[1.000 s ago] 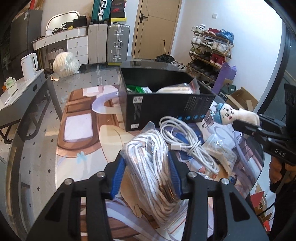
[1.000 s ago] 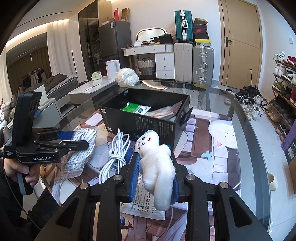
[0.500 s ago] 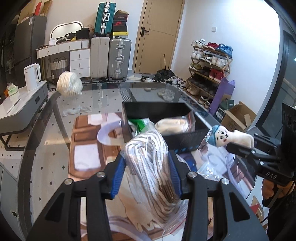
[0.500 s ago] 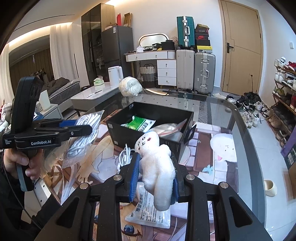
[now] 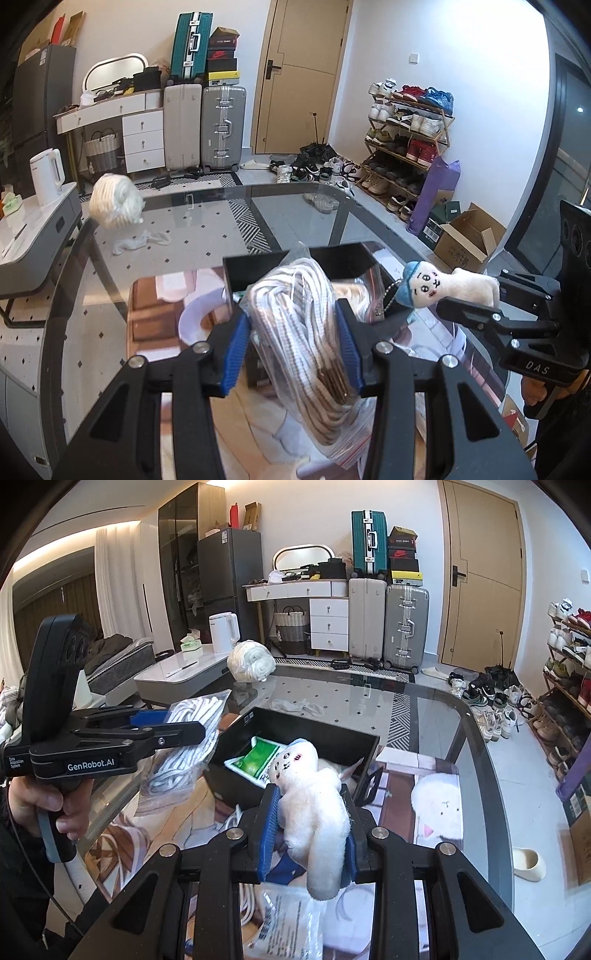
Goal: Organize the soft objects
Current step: 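Carry the cable bag with the left gripper into the box while the right carries the doll in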
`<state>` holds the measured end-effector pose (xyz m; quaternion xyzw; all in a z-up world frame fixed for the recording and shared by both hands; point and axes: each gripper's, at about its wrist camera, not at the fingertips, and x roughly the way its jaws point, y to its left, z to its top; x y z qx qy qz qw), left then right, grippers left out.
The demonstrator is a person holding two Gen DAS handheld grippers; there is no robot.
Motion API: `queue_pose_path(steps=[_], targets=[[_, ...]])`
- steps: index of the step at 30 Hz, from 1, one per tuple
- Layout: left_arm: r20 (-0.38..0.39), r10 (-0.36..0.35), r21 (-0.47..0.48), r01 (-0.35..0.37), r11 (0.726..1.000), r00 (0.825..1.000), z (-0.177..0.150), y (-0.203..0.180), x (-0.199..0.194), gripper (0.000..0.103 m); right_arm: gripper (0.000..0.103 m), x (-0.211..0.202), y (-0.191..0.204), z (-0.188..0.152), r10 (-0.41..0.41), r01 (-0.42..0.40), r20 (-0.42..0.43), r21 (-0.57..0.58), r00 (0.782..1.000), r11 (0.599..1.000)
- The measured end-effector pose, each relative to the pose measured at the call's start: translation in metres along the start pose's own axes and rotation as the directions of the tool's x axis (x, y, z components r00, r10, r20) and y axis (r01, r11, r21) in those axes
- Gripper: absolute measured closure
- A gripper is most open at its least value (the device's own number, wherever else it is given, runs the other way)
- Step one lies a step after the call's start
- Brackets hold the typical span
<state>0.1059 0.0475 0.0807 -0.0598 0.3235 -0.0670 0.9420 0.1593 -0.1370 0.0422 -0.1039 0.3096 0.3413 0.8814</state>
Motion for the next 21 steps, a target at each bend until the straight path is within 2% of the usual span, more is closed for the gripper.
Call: queue_pose_path(steps=[13, 21], targets=[[-0.046, 0.005, 0.022, -0.004, 1.000, 0.999, 0.031, 0.011, 0.058, 0.059, 0.073, 0.038, -0.016, 0.032, -0.005, 0.003, -0.047, -0.028, 0.999, 1.000], [-0.035, 0.031, 0.027, -0.030, 0.999, 0.999, 0.038, 0.017, 0.081, 0.059, 0.073, 0.060, -0.023, 0.041, -0.010, 0.008, -0.060, -0.035, 0.998, 0.999]])
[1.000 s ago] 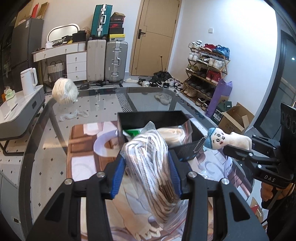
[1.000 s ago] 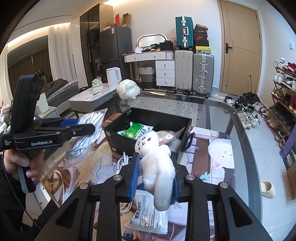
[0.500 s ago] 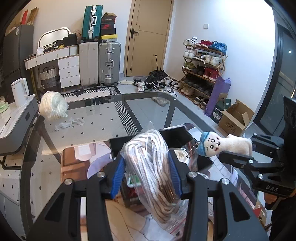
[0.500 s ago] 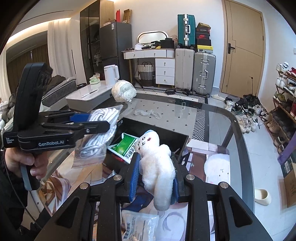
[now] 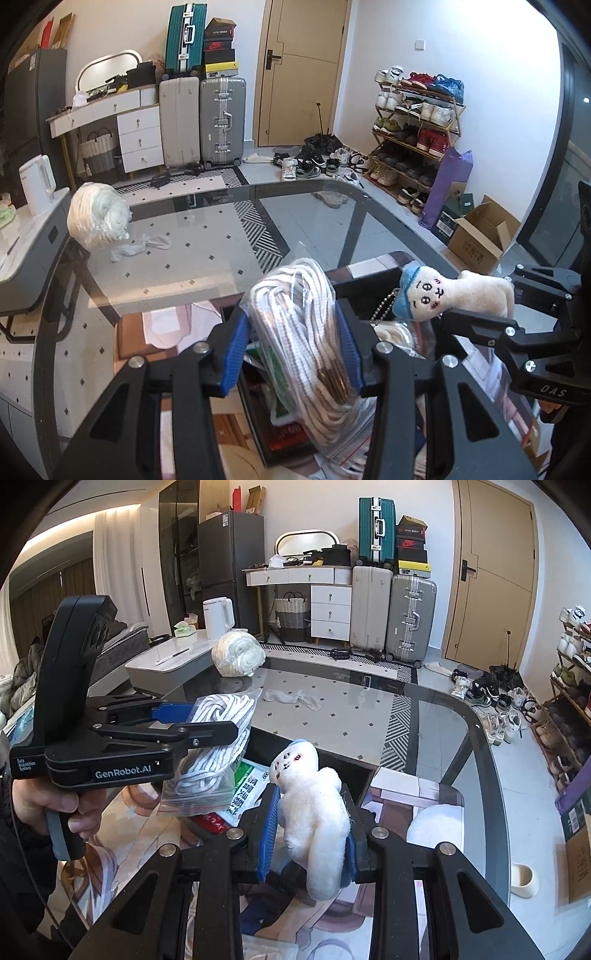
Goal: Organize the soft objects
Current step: 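Carry the cable bag with the left gripper into the box while the right carries the doll in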
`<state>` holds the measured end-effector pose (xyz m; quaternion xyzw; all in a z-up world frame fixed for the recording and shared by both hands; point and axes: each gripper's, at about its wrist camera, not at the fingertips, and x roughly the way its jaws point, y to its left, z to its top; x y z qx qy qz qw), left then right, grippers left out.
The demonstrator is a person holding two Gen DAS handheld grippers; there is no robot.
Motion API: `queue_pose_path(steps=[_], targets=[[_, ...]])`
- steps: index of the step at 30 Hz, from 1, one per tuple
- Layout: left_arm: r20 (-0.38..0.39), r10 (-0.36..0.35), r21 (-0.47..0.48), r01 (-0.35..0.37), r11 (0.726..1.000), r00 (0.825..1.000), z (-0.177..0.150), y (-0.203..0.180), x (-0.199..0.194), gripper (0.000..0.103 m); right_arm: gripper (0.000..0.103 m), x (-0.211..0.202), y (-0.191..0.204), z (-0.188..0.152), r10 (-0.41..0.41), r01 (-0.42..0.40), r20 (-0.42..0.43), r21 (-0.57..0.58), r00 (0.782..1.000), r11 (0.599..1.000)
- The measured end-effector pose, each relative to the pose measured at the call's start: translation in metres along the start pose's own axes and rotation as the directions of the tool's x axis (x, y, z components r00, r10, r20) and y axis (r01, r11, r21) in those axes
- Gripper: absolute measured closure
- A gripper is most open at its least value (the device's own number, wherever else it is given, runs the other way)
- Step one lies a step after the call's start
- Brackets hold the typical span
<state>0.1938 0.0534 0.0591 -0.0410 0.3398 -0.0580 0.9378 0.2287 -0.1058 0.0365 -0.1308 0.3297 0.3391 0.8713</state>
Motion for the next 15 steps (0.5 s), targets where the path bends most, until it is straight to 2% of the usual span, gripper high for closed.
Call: queue_pose_path(steps=[7, 15], targets=[[-0.012, 0.011, 0.038, -0.011, 0.999, 1.000, -0.001, -0.005, 0.016, 0.059, 0.073, 0.013, -0.005, 0.005, 0.007, -0.007, -0.018, -0.012, 1.000, 1.000], [-0.076, -0.008, 0.087, 0.015, 0.996, 0.997, -0.015, -0.013, 0.034, 0.059, 0.073, 0.039, -0.002, 0.000, -0.006, 0.002, -0.080, -0.047, 0.997, 0.999]])
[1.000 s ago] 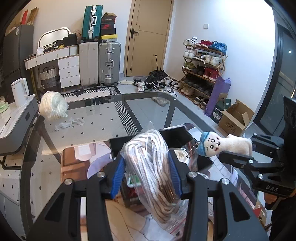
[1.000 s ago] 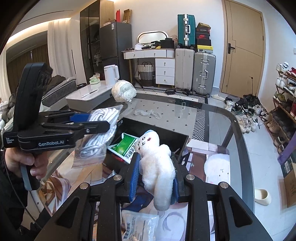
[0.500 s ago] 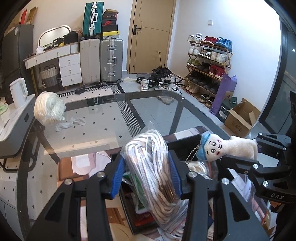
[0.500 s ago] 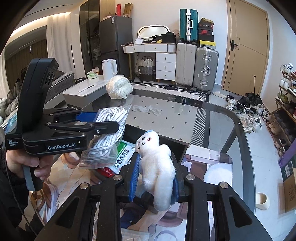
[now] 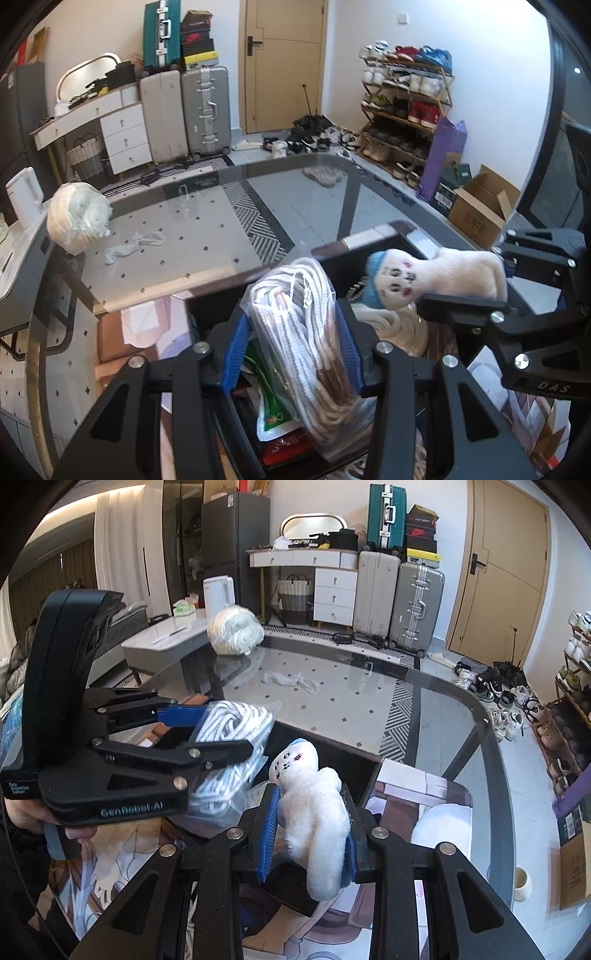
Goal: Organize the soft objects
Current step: 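Carry the cable bag with the left gripper into the box while the right carries the doll in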
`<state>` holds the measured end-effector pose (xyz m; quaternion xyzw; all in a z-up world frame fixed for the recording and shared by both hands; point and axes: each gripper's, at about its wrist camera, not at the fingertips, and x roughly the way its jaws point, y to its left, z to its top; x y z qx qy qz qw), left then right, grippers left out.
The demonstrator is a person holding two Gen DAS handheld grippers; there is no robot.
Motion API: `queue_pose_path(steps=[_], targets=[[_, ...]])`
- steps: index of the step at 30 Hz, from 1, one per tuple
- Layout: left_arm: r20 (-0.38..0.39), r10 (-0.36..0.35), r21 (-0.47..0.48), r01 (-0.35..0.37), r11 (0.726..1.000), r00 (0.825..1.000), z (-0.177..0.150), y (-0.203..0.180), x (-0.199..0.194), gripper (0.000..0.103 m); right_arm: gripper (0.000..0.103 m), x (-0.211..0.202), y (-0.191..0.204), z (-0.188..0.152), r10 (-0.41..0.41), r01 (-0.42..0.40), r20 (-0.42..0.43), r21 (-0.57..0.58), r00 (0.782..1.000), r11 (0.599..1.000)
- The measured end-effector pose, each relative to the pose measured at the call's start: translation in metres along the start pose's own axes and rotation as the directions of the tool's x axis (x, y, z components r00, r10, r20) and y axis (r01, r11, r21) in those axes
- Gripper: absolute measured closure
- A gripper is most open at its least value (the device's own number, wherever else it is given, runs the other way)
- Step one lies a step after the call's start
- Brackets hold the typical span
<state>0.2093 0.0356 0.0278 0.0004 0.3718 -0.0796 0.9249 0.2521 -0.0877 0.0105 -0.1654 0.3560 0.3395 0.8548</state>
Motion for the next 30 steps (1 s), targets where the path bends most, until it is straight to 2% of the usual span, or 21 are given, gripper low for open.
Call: queue_pose_path(steps=[6, 15, 19, 21, 23, 25, 28, 30], targets=[[-0.037, 0.010, 0.036, -0.008, 0.999, 0.999, -0.005, -0.006, 0.006, 0.059, 0.073, 0.019, 0.002, 0.003, 0.003, -0.004, -0.042, -0.019, 0.999, 1.000], [-0.040, 0.009, 0.057, -0.006, 0.998, 0.999, -0.006, -0.009, 0.010, 0.055, 0.073, 0.043, 0.000, 0.005, -0.014, 0.010, -0.085, -0.057, 0.996, 0.998], [-0.042, 0.011, 0.056, -0.009, 0.998, 0.999, -0.006, -0.010, 0.011, 0.055, 0.069, 0.045, 0.001, 0.005, -0.019, 0.011, -0.089, -0.083, 0.996, 0.996], [-0.046, 0.014, 0.056, -0.011, 0.998, 0.999, -0.005, -0.010, 0.011, 0.053, 0.059, 0.041, 0.000, 0.004, -0.007, 0.000, -0.080, -0.087, 0.997, 0.996], [-0.051, 0.007, 0.038, -0.005, 0.999, 0.999, -0.005, -0.009, 0.008, 0.051, 0.038, 0.031, 0.002, 0.004, -0.001, -0.005, -0.058, -0.094, 0.998, 0.996], [-0.050, -0.009, 0.007, 0.009, 1.000, 0.999, -0.005, -0.008, 0.001, 0.049, 0.032, 0.017, 0.005, 0.003, -0.009, 0.007, -0.021, -0.104, 1.000, 0.995], [-0.018, -0.026, -0.023, 0.026, 0.999, 1.000, -0.009, -0.007, -0.017, 0.040, 0.022, -0.004, 0.006, -0.002, -0.039, 0.040, 0.010, -0.115, 0.999, 0.993], [0.004, -0.033, -0.033, 0.033, 0.999, 0.999, -0.012, -0.009, -0.030, 0.039, 0.016, -0.019, 0.006, -0.006, -0.053, 0.056, 0.035, -0.104, 0.998, 0.993]])
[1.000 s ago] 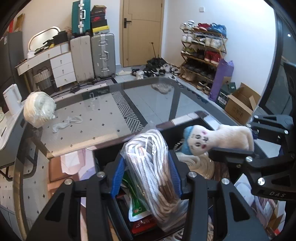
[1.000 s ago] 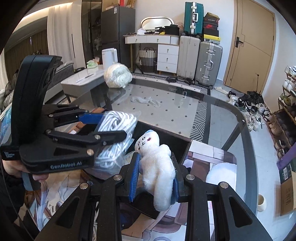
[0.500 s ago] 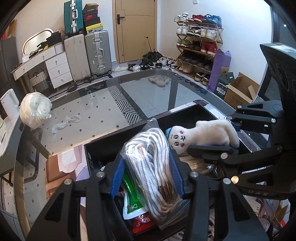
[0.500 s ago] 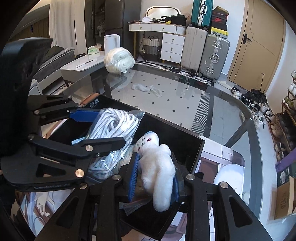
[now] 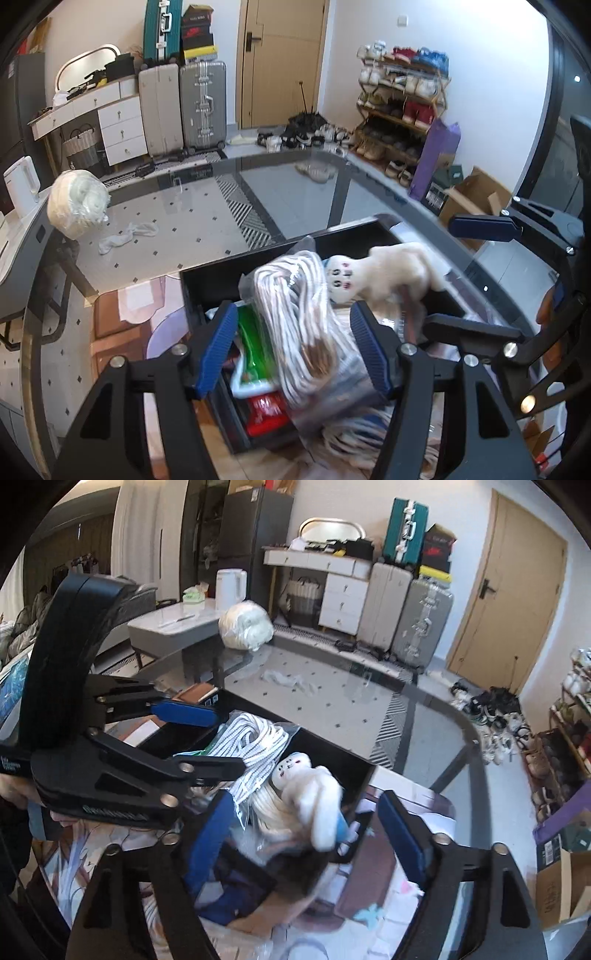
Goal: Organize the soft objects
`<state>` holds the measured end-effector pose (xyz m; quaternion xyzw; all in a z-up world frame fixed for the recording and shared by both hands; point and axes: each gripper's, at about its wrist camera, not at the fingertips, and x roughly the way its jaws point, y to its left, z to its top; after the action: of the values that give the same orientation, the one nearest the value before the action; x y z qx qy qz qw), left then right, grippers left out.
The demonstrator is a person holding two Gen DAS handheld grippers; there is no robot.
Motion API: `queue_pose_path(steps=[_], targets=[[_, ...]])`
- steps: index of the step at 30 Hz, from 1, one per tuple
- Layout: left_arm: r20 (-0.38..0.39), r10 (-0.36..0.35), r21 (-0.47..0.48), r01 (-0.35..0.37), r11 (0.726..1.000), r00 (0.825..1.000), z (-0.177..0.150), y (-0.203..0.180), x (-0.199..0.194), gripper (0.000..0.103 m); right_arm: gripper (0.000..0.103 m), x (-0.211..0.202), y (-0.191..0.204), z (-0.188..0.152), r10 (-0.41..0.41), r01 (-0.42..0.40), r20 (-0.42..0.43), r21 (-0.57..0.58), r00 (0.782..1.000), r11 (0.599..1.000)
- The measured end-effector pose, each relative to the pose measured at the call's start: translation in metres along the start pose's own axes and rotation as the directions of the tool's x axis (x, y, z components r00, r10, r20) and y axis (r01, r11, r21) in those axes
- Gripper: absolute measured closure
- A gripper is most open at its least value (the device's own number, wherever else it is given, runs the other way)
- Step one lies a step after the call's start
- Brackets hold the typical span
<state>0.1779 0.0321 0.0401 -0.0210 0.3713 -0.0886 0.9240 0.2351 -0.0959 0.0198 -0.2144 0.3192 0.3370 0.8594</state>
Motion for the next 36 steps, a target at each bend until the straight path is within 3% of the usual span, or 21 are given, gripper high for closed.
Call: queue_pose_path(steps=[3, 5, 10, 27, 36], targets=[[0.017, 0.025, -0.005, -0.025, 1.000, 1.000, -0.007, -0.004, -0.019, 0.032, 0.007, -0.020, 0.000, -0.008, -0.013, 0.013, 0.026, 0.024, 1.000, 1.000], [0.034, 0.031, -0.015, -0.030, 0.999, 0.999, -0.014, -0.005, -0.030, 0.013, 0.001, -0.033, 0.000, -0.016, -0.015, 0.013, 0.044, 0.055, 0.999, 0.998], [0.081, 0.039, -0.056, -0.034, 0.998, 0.996, -0.036, -0.006, -0.059, 0.000, 0.001, -0.057, -0.001, -0.038, 0.001, -0.012, 0.080, 0.131, 0.997, 0.991], [0.179, 0.130, -0.150, -0.103, 0.983, 0.975, -0.099, -0.010, -0.091, 0.000, 0.000, -0.068, 0.011, -0.097, -0.002, -0.008, 0.046, 0.212, 0.999, 0.977], [0.144, 0.108, -0.138, -0.088, 0.987, 0.984, -0.117, -0.017, -0.072, 0.000, 0.000, -0.052, 0.017, -0.111, 0.021, -0.018, -0.011, 0.214, 1.000, 0.977]])
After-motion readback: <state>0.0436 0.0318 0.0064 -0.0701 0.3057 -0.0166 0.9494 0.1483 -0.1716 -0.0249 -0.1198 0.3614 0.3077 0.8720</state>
